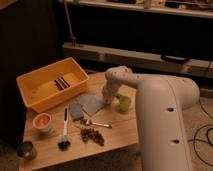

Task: Place towel in plastic cup

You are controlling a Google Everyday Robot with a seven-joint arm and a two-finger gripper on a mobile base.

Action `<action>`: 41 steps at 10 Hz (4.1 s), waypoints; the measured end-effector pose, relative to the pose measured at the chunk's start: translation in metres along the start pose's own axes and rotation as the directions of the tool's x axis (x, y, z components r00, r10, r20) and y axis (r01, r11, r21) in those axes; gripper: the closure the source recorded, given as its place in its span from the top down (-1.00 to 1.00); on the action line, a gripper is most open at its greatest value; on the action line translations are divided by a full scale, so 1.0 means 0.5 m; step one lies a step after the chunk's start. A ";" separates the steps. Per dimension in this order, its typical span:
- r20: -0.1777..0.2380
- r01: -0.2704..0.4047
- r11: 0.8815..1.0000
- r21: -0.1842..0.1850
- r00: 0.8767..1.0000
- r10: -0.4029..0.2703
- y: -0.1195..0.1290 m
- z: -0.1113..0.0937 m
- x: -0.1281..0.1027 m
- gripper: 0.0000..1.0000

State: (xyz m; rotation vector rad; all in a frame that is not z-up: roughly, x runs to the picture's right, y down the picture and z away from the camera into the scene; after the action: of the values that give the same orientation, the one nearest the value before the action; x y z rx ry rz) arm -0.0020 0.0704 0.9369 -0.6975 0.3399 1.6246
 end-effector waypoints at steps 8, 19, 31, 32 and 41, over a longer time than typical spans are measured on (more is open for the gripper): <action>0.138 0.060 0.998 -0.008 0.989 -0.058 0.131 -0.243 -0.055 -1.00; 0.175 -0.047 0.999 0.011 0.984 0.044 -0.221 -0.693 0.014 -1.00; -0.028 -0.041 0.982 0.182 0.999 0.047 -0.192 -0.591 0.124 -1.00; -0.029 -0.040 0.981 0.190 0.999 0.046 -0.191 -0.575 0.117 -1.00; -0.037 -0.028 0.970 0.243 0.999 0.039 -0.182 -0.496 0.059 -1.00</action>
State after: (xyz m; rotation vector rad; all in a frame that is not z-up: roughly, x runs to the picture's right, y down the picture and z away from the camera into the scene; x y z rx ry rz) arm 0.1457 -0.0352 0.7427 -0.5420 0.5730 1.5691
